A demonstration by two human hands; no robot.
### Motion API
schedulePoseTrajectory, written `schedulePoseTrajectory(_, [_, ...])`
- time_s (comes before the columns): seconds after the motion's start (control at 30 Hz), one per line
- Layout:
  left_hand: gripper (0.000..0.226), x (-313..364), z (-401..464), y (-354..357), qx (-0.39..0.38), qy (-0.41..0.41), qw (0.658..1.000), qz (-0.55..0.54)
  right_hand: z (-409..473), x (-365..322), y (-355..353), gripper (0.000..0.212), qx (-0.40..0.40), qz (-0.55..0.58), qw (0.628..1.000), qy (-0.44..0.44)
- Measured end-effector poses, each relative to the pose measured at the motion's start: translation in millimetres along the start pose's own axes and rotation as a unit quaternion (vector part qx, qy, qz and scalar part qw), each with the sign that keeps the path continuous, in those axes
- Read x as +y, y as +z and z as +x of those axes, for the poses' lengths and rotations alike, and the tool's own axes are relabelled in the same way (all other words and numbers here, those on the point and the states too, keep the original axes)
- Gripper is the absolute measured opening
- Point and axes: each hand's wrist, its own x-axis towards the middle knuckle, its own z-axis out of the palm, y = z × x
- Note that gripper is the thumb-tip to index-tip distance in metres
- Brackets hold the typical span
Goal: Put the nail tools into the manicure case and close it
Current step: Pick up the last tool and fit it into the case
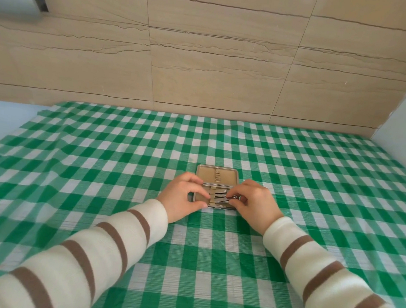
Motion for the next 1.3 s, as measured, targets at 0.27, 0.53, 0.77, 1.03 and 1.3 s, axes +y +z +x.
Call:
schedulePoseTrajectory(0.27, [0.016, -0.1, 0.5, 0.4, -0.002, -0.001, 1.0, -0.001, -0.2, 0.8, -2.4, 0.019, -0.027, -0.011, 1.0, 0.001])
schedulePoseTrajectory(0.53, [0.017, -0.5, 1.0, 0.7, -0.005, -0.001, 1.0, 0.001, 1.1, -2.7, -1.3, 0.023, -0.032, -0.018, 0.999, 0.004])
schedulePoseTrajectory(0.77, [0.018, -2.4, 1.6, 0.9, -0.007, 0.002, 1.0, 0.0, 3.4, -1.5, -7.4, 0.031, -0.046, 0.003, 0.998, 0.046])
schedulePoseTrajectory(1.03, [0.021, -3.4, 1.7, 0.8, -0.006, -0.004, 1.0, 0.003, 5.4, -0.2, -7.4, 0.028, -0.075, -0.003, 0.994, 0.074])
schedulePoseTrajectory(1.3, [0.021, -3.6, 1.3, 0.8, -0.004, -0.005, 1.0, 0.004, 8.1, -3.0, -3.3, 0.029, -0.077, 0.003, 0.993, 0.085])
